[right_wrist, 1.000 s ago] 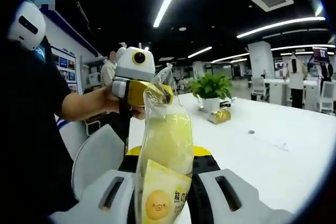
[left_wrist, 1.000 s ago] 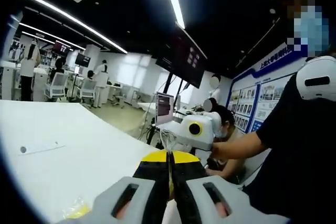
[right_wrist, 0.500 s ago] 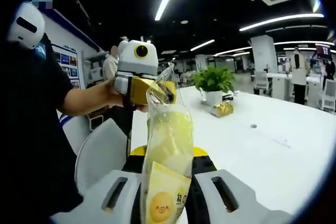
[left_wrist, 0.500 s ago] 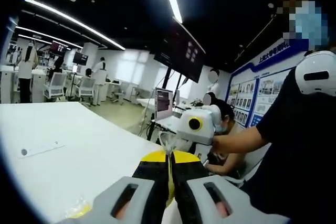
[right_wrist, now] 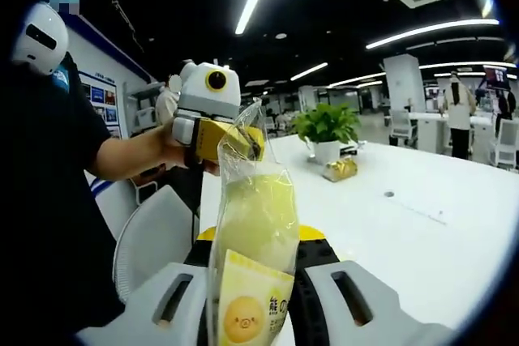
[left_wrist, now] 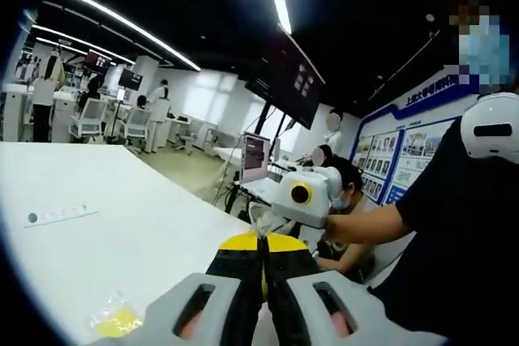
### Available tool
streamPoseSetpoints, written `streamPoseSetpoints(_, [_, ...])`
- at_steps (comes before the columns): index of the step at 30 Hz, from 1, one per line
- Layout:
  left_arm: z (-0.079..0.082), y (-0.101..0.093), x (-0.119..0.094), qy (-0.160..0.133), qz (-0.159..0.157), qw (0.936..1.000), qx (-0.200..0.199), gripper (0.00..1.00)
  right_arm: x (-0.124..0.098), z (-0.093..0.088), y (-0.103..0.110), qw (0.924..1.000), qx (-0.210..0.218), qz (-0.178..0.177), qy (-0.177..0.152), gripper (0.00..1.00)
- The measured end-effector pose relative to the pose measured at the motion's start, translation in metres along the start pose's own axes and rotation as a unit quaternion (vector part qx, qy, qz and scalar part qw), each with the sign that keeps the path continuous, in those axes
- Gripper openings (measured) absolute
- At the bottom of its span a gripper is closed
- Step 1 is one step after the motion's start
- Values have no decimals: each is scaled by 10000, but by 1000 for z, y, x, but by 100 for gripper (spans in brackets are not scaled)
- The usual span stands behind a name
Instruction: Compare the silicone blocks by pressing each to a similar depth, holding the contact briefly, and releasing to observe deformation and rebound differences across the visible hardness samples.
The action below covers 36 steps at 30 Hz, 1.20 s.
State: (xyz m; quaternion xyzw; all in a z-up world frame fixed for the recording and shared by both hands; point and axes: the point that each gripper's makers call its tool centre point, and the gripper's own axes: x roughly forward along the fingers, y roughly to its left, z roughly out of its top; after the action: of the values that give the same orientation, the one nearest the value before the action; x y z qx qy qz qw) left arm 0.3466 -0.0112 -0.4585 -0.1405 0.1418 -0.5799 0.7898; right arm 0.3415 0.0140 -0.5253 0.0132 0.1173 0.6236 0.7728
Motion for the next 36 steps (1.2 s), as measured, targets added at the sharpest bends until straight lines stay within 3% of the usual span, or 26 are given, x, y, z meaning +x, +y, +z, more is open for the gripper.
streamPoseSetpoints(2, [1, 0, 2, -9, -10, 10000, -27, 0, -1, 2, -5, 9997, -182, -172, -79, 18])
streamPoseSetpoints(5, [0, 2, 6, 31, -13, 9998, -180, 0, -3, -3, -8, 9996, 132, -257, 5, 23])
streamPoseSetpoints(10, [-4, 5, 11, 54, -16, 9989, -462, 0, -7, -4, -12, 9992, 82, -374, -140, 31])
streamPoseSetpoints(16, [-5, 6, 13, 44, -46, 9978, -658, 0, -6, -8, -13, 9981, 333, -460, -223, 58])
streamPoseSetpoints(22, [-10, 9, 11, 116, 26, 9974, -714, 0, -9, -6, -13, 9966, 485, -476, -458, 69])
streamPoseSetpoints(25, [-13, 11, 8, 96, 61, 9967, -810, 0, -10, -9, -14, 9965, 492, -530, -426, 75])
streamPoseSetpoints(29, [-14, 13, 7, 76, 68, 9956, -932, 0, -12, -11, -19, 9939, 666, -710, -513, 94])
streamPoseSetpoints(31, [-15, 14, 6, 93, 72, 9953, -962, 0, -15, -6, -22, 9933, 522, -783, -672, 96])
streamPoseSetpoints(36, [-16, 20, 5, -14, 99, 9933, -1150, 0, -25, -4, -22, 9913, 626, -906, -723, 96])
